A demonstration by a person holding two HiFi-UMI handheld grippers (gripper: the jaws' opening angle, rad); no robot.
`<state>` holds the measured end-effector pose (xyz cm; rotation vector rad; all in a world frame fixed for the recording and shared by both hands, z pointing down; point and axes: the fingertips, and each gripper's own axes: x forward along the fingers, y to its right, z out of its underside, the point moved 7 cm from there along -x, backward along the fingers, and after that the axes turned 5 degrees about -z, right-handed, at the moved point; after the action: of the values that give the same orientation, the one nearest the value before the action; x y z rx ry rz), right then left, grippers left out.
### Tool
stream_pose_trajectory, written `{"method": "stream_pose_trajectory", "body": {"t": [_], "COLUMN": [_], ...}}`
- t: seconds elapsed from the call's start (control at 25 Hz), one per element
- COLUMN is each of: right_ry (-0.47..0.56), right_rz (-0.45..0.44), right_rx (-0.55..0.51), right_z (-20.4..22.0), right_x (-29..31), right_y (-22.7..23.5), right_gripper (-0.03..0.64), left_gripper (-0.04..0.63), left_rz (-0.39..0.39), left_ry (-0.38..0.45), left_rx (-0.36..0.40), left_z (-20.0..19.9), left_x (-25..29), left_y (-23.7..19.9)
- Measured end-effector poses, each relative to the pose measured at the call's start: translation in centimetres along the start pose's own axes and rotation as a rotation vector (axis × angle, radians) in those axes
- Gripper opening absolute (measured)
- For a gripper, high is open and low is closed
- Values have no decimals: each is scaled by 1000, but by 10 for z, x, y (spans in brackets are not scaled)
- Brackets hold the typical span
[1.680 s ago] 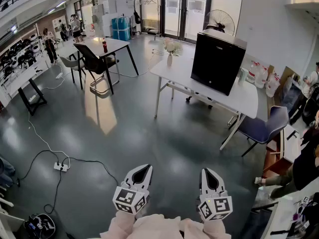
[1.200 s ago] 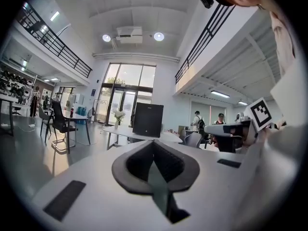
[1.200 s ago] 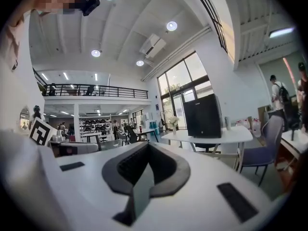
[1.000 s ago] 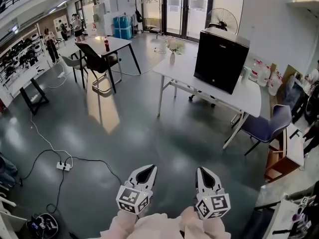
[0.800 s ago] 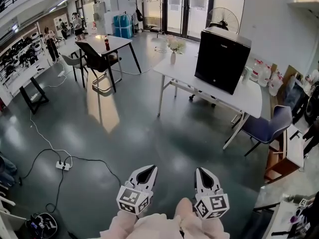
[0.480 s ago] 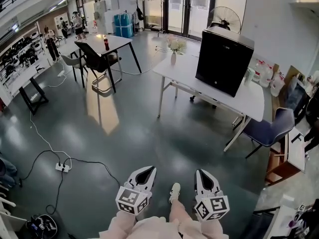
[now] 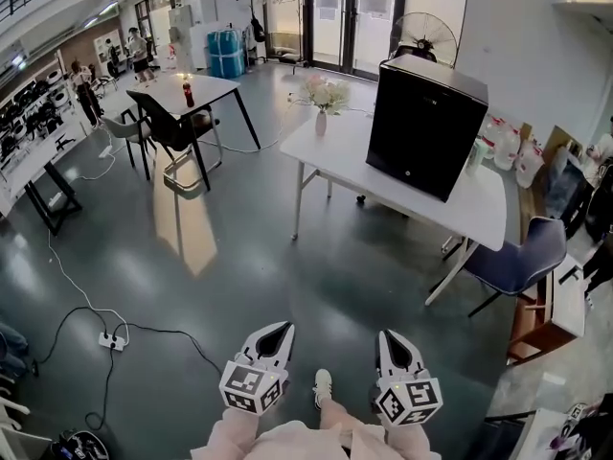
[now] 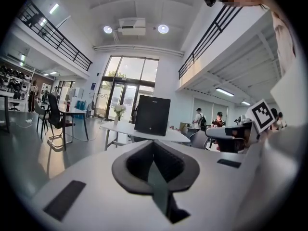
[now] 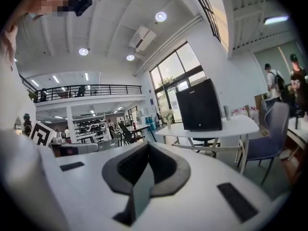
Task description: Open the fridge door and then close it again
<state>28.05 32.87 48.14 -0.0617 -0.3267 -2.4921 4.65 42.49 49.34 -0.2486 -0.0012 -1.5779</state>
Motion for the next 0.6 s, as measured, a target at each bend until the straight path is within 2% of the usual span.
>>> {"method": "stream_pose_trajectory", "body": {"t": [0.28,0.6], "right_ry": [-1,-28], "right_rz": [-13,-62], "right_rx": [-5,-18], "right_z": [-24,-37], "right_x": [61,136], "right_y": [38,76], "right_gripper": [11,11], "left_gripper": [11,11], "left_rz": [-9,-74], "left_ry": [30,18], "left_rx": [-3,-18], "left_z": [-26,-35], "left_x": [60,121], "left_y": [-14,-47]}}
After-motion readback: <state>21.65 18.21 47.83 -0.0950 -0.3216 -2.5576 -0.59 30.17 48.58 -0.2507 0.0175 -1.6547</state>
